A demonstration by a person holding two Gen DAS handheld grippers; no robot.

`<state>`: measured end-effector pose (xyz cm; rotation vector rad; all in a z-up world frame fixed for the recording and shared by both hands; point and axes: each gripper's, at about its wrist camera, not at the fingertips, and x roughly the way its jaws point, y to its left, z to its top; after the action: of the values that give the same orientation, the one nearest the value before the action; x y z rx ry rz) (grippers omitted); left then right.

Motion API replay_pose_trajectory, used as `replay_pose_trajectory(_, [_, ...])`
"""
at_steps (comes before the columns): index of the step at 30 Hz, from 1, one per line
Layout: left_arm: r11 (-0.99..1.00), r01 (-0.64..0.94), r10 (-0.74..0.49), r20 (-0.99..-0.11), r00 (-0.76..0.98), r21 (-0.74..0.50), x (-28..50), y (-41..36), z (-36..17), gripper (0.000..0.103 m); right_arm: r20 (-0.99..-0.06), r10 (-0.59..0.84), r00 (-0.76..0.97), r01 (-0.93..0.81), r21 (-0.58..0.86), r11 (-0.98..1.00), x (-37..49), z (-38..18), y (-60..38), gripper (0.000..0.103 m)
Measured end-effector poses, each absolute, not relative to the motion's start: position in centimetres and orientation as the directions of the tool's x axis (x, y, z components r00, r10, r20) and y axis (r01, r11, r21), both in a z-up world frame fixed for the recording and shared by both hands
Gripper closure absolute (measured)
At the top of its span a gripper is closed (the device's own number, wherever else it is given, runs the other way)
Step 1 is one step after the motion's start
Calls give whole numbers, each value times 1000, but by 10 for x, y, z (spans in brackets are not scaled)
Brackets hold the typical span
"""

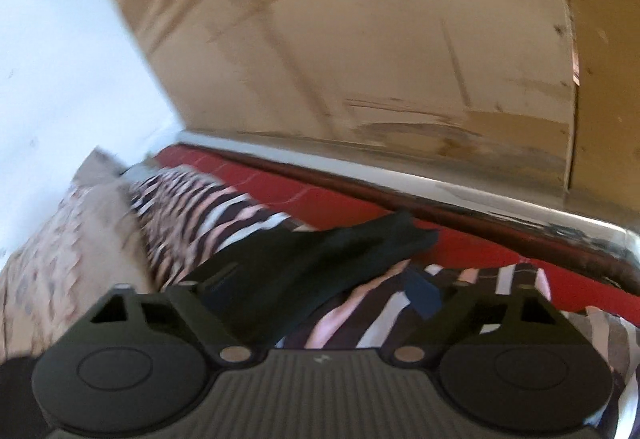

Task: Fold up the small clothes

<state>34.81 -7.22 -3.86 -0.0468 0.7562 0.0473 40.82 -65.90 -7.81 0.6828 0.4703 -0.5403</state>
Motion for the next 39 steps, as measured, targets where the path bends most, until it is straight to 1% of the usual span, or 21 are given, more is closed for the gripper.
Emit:
replay_pose_trajectory(1, [998, -60, 25, -688, 726, -26, 348, -72, -38, 1, -583, -304, 754, 620, 475, 625, 412, -82, -667, 24])
replay_pose_trajectory(2, [998, -59, 24, -688, 725, -27, 348, -72, -38, 1, -602, -295, 742, 636, 492, 594, 415, -86, -675, 28])
replay_pose_trajectory(3, [998, -57, 23, -689, 725, -27, 348, -72, -37, 1, -625, -284, 728, 655, 509, 559, 419, -92, -683, 35])
replay_pose_trajectory(5, [998, -56, 20, -689, 725, -30, 348, -71, -36, 1, -655, -275, 704, 683, 517, 516, 422, -100, -689, 42])
replay_pose_trajectory(8, [998, -57, 16, -686, 727, -38, 346, -68, -33, 1, -682, -242, 690, 702, 551, 450, 427, -114, -698, 42])
replay_pose_trajectory(10, [997, -61, 18, -685, 728, -39, 345, -66, -31, 1, -682, -236, 692, 708, 577, 407, 429, -120, -701, 48])
replay_pose_trajectory(11, [997, -63, 20, -684, 729, -38, 344, -65, -31, 1, -682, -236, 692, 710, 585, 391, 429, -123, -703, 58])
replay_pose_trajectory(12, [997, -66, 22, -683, 730, -38, 344, -64, -30, 1, -682, -234, 693, 711, 593, 379, 430, -124, -704, 71])
replay_pose_trajectory(14, [997, -70, 23, -680, 733, -41, 343, -61, -27, 1, -663, -223, 715, 694, 633, 344, 430, -128, -708, 85])
replay_pose_trajectory(15, [996, -73, 25, -677, 735, -43, 343, -60, -26, 1, -647, -220, 730, 679, 653, 334, 428, -128, -709, 90])
replay_pose_trajectory(17, [996, -78, 23, -671, 741, -51, 341, -57, -22, 1, -603, -234, 762, 645, 679, 350, 427, -124, -706, 93])
replay_pose_trajectory(19, [995, -78, 19, -665, 747, -59, 341, -54, -18, 1, -561, -277, 780, 624, 668, 404, 423, -111, -696, 93])
replay_pose_trajectory(23, [994, -86, 26, -646, 763, -61, 344, -47, -6, 1, -470, -334, 817, 570, 568, 594, 427, -66, -668, 94])
replay_pose_trajectory(26, [992, -116, 55, -634, 772, -54, 345, -38, 4, 1, -388, -337, 858, 502, 493, 711, 432, -24, -638, 94])
replay_pose_trajectory(30, [985, -155, 79, -608, 790, -74, 343, -20, 17, 1, -275, -274, 922, 369, 400, 839, 442, 36, -582, 94])
replay_pose_trajectory(33, [978, -186, 95, -594, 799, -93, 340, -5, 24, 1, -203, -181, 962, 238, 313, 919, 450, 79, -528, 94])
replay_pose_trajectory(36, [969, -219, 116, -583, 804, -110, 335, 11, 30, 1, -145, -76, 986, 108, 225, 968, 455, 110, -471, 94])
replay_pose_trajectory(39, [960, -247, 131, -573, 809, -130, 329, 28, 34, 1, -118, 31, 992, -14, 145, 989, 459, 130, -412, 94])
